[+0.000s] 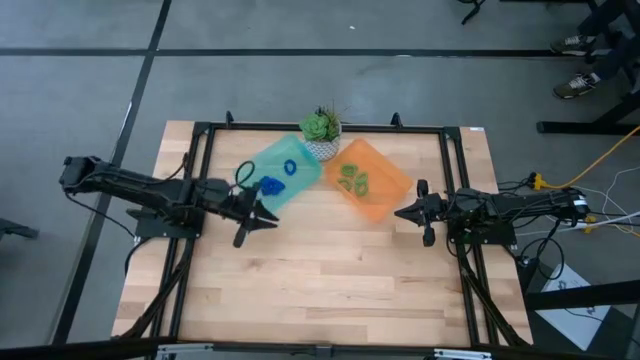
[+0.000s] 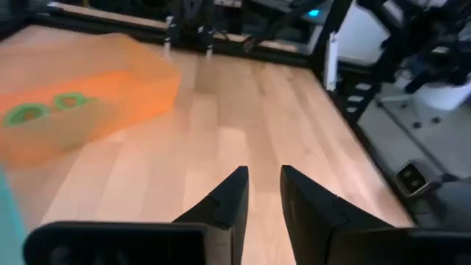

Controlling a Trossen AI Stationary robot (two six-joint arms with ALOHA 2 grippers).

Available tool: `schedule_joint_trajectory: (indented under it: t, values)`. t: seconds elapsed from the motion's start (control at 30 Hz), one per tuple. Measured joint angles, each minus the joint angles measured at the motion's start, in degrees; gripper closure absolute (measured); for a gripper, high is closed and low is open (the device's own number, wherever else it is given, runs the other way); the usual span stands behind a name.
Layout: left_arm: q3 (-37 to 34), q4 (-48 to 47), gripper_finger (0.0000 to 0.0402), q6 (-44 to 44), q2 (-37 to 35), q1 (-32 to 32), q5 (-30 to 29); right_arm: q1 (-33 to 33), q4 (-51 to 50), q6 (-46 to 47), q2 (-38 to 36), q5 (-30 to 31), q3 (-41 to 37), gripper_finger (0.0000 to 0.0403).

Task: Sort spring keychains
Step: Return to Home Position

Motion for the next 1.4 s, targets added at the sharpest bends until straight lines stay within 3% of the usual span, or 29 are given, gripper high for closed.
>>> schedule_joint_trajectory:
  t: [0.17,0.27,0.57,0.93,1.4]
  values:
    - [-6.22,4.59,0.0349,-0.34,-2.84,-7.76,-13.07,-0.02,0.01,0.0,0.02,0.0,0.0,0.0395]
    - [-9.45,7.53,0.0364,-0.38,-3.98,-11.04,-15.53,-0.02,-0.01,0.02,0.0,0.0,0.0,0.0395]
    - [-15.57,11.82,0.0398,-1.23,-6.55,-17.39,-15.66,-0.01,0.01,0.01,0.01,0.0,0.0,0.0395]
    - [-21.52,17.95,0.04,-1.27,-9.69,-21.03,-15.46,-0.01,0.01,0.0,0.02,0.0,0.0,0.0395]
    - [-21.81,14.36,0.0398,6.3,-12.82,-22.88,-13.06,-0.02,-0.01,0.0,0.0,0.0,0.0,0.0395]
